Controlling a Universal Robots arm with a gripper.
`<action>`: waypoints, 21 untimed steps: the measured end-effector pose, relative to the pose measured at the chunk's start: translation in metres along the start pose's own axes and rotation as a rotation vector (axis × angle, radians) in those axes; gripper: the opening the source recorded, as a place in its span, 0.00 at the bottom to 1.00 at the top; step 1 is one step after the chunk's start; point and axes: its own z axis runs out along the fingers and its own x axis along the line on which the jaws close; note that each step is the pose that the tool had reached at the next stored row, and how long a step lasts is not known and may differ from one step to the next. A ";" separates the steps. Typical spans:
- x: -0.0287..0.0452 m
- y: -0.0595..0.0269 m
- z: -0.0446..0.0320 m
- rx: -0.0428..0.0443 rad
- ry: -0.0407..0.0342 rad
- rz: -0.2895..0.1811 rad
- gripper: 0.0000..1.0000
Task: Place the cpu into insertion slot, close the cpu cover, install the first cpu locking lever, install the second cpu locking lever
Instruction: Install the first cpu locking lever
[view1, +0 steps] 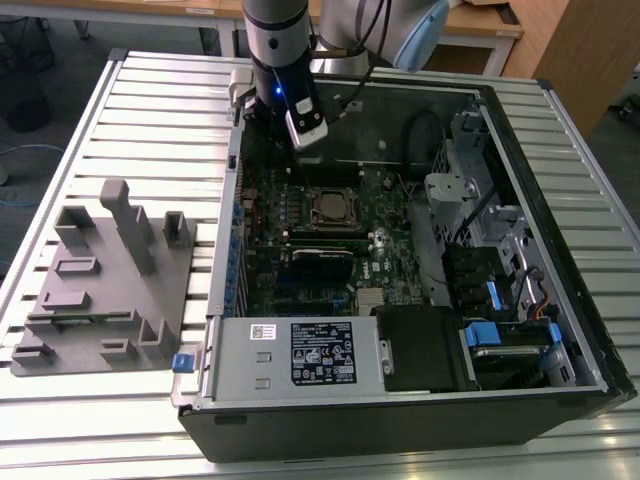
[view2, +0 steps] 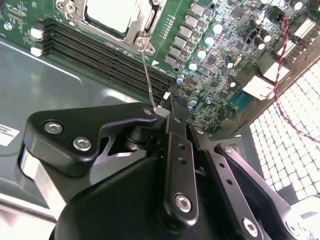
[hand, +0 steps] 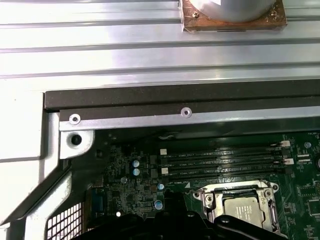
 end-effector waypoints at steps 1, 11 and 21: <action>0.0001 0.0000 0.0001 0.0000 0.0000 0.000 0.10; -0.0053 -0.0001 0.0025 -0.0001 0.0000 0.000 0.10; -0.0255 0.0013 0.0048 -0.0001 0.0000 0.000 0.10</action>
